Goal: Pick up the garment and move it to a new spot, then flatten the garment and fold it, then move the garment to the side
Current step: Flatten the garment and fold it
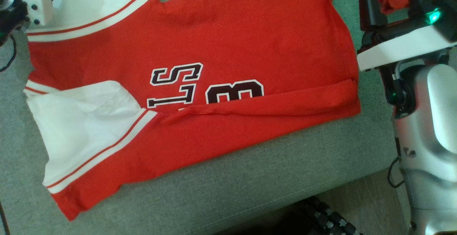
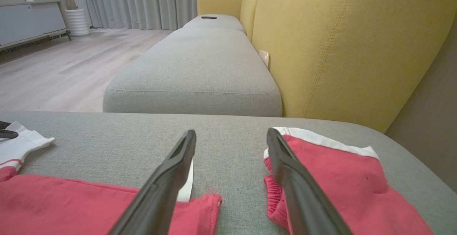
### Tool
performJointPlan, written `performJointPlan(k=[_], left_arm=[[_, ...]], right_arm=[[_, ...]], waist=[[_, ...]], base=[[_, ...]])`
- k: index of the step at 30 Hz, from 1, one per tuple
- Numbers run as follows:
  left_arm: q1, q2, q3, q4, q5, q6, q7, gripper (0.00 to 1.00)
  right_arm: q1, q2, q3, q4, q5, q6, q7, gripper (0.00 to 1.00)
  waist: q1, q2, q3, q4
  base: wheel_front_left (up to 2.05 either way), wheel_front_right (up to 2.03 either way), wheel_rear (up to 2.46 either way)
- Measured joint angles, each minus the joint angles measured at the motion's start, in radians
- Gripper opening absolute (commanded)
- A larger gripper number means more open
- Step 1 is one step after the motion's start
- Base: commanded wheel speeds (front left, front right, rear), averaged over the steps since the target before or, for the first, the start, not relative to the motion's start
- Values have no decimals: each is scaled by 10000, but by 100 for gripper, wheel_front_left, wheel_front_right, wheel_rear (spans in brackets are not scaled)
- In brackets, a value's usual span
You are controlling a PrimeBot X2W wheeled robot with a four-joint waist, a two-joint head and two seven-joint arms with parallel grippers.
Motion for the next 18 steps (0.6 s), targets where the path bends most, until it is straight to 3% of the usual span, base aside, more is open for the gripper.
performJointPlan(k=[1,2,3,10,18], left_arm=[[0,0,0,0,0,0,0,100],[-26,21,-86,-44,-178,0,134,38],[-52,40,-219,-109,-336,0,213,0],[-107,15,-957,-274,-798,-12,-330,0],[-82,-500,-1235,61,-750,-12,-2558,0]], right_arm=[[0,0,0,0,0,0,0,100],[0,-12,-12,0,0,0,0,100],[0,-29,-25,4,-2,0,0,100],[-2,-192,-198,67,-61,0,46,100],[-52,-562,-424,428,-19,0,337,100]], waist=[[0,0,0,0],[0,0,-4,16],[0,0,-10,36],[0,0,-169,296],[0,0,-684,837]], base=[[0,0,0],[0,0,0],[0,0,0],[0,0,0],[0,0,0]])
